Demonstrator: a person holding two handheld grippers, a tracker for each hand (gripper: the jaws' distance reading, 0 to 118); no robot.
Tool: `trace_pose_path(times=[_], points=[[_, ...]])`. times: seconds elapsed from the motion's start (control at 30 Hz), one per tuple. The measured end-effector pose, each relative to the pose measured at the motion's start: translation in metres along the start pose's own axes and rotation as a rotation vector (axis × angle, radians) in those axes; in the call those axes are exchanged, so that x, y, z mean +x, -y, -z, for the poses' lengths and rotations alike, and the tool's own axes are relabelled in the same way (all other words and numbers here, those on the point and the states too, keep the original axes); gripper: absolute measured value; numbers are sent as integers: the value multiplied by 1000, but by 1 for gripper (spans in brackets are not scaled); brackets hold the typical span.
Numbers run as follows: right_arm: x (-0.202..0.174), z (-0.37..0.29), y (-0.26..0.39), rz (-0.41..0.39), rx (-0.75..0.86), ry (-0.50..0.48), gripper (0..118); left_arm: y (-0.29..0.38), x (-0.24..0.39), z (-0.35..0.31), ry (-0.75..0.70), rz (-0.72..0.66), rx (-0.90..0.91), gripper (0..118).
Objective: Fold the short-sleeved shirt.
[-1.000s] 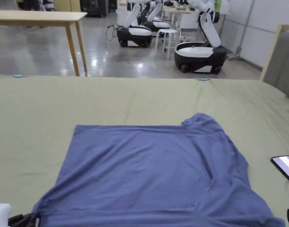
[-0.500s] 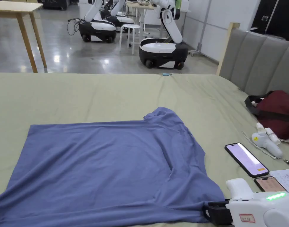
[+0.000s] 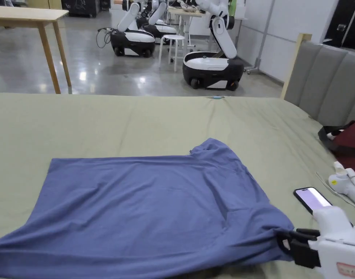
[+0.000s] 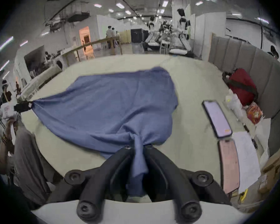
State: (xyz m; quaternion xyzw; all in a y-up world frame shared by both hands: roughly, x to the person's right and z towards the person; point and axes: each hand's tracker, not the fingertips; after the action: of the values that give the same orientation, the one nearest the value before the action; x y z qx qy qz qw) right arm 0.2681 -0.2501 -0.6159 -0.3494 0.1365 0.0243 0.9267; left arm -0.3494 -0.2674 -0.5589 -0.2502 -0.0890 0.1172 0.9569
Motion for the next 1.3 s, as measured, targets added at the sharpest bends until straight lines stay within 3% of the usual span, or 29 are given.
trace_pose_path(times=[0.23,0.4,0.6,0.77,0.87,0.9,0.93,0.97,1.0,1.03,1.07,1.23,1.27,1.3], points=[[29,46,-71,101,83,-7,7,-70,-10,64,-8,50,41,9],[47,122,-97,176,53,2,8,-82,-22,136,-40,35,-32,9],[51,197,-97,112,-62,87,8,-58,-30,194,-95,15,-136,9],[48,210,-89,67,-117,114,8,-46,-30,196,-103,29,-155,9],[50,206,-90,74,-87,112,14,-53,-29,190,-94,25,-145,9],[50,200,-90,75,-34,119,23,-56,-29,189,-91,27,-146,11],[51,193,-92,76,-2,131,50,-58,-27,186,-97,38,-144,19],[52,184,-94,80,19,138,87,-62,-26,182,-115,59,-143,43],[52,170,-95,86,59,137,118,-64,-26,176,-110,67,-143,98],[53,156,-96,81,122,112,118,-61,-24,164,-107,72,-145,118],[51,140,-94,78,144,121,115,-64,-18,155,-45,112,-42,115],[26,29,-48,36,179,112,115,-38,-8,76,-56,52,-39,116],[20,11,-36,32,172,112,113,-27,-7,57,-44,40,-25,114],[15,-2,-24,28,178,100,102,-16,-5,41,-35,30,-8,106]])
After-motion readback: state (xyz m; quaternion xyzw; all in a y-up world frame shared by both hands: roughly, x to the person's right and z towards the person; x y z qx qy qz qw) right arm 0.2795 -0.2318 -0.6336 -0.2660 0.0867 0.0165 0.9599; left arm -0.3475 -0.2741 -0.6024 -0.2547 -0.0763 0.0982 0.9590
